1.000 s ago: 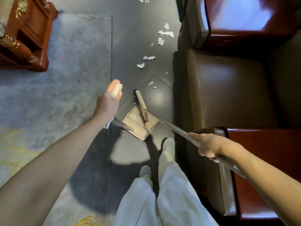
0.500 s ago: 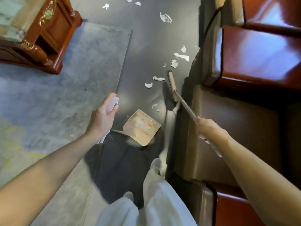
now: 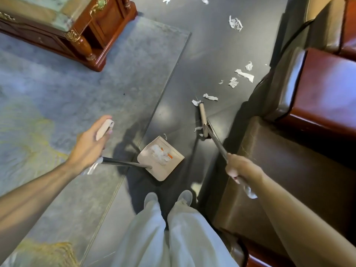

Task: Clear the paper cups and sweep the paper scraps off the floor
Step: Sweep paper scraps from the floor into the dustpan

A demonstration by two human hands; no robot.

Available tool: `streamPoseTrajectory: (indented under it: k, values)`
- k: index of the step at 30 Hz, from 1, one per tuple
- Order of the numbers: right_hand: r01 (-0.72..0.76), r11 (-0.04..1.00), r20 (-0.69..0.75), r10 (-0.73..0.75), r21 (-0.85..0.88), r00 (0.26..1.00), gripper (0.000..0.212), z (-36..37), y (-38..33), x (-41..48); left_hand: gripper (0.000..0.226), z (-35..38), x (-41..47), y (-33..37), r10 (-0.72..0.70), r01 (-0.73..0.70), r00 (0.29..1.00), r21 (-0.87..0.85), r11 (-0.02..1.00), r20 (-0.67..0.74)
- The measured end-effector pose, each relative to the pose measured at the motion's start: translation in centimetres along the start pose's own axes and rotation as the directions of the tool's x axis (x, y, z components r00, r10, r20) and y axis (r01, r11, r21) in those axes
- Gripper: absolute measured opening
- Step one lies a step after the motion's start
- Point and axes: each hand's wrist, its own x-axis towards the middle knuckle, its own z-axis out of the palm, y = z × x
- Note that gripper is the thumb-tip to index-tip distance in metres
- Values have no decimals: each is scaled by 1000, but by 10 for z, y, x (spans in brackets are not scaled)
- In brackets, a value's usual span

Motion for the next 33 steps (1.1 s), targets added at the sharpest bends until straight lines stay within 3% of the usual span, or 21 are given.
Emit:
streamPoseTrajectory:
  k: [8,11,14,21,25,29,33]
  values:
    - [109,987,108,-96,-115,989,63,21,-43,-21,36,-22,1,-24,-53,52,998,-10,999,-24]
    - [123,984,119,-108,-129,987,65,28,-59,-24,22,-18,7,-27,17,-16,1000,63,998,-23]
    - [131,979,144,-109,-159,984,62,38,-79,-28,34,-15,22,-33,79,-76,996,71,995,-43]
    - [150,985,258,-122,-90,958,53,72,-144,-47,27,-19,56,-31,73,-67,996,127,990,-47]
    - [125,992,346,-107,-31,932,62,60,-157,-57,33,-26,68,-32,93,-93,996,133,987,5]
    - [121,992,275,-110,-26,955,76,38,-148,-72,32,-34,85,-26,119,-124,992,118,985,41]
    - [137,975,148,-111,-174,983,89,4,-139,-75,33,-30,105,-6,136,-143,989,111,984,65]
